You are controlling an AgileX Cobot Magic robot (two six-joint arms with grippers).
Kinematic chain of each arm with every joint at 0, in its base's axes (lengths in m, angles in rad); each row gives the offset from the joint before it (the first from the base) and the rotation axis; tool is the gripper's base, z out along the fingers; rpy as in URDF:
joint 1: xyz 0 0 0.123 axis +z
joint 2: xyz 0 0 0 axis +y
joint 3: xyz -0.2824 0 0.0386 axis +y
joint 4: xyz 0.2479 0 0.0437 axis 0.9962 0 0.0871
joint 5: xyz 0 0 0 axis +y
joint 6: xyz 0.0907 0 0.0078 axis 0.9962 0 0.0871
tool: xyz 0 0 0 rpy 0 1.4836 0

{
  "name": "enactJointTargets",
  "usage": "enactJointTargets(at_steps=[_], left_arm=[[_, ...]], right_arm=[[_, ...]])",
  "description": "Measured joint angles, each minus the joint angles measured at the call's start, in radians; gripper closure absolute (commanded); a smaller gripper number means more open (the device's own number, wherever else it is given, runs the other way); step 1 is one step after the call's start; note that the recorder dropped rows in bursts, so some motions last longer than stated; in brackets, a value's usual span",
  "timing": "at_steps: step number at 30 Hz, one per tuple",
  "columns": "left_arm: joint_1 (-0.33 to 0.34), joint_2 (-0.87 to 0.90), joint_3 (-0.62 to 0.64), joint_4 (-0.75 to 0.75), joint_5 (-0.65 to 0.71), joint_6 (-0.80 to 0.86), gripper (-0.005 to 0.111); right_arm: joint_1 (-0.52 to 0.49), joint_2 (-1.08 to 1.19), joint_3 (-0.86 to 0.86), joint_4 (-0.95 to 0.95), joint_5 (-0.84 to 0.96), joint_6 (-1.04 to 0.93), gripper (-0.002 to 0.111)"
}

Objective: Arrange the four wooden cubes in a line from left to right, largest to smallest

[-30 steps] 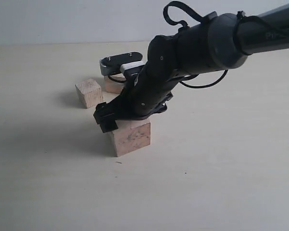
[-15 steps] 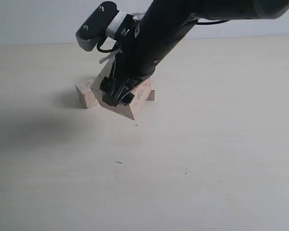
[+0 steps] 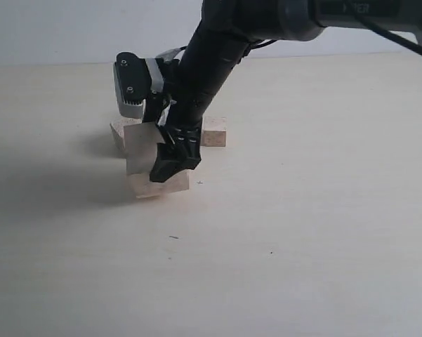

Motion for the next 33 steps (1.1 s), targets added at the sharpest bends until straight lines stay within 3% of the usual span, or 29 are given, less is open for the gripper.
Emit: enactJointTargets(at_steps=[4,25,29,31,33], left_arm=[[0.000,0.000,0.000,0.000,0.000,0.000,0.107],[0.000,0.000,0.000,0.000,0.000,0.000,0.107],[0.000,0.000,0.000,0.000,0.000,0.000,0.107],[0.000,0.000,0.000,0.000,0.000,0.000,0.107],[0.000,0.000,0.000,0.000,0.000,0.000,0.107]], right_arm=[[0.002,0.047,0.000,0.084,0.000,-0.045,0.108],[0.002,0.086,-0.003,0.098,-0.073,0.067,0.106],[0.002,0.086,-0.003,0.098,-0.073,0.067,0.088],[0.002,0.086,-0.003,0.098,-0.073,0.067,0.072],[0.002,0.086,-0.003,0.098,-0.073,0.067,0.049]])
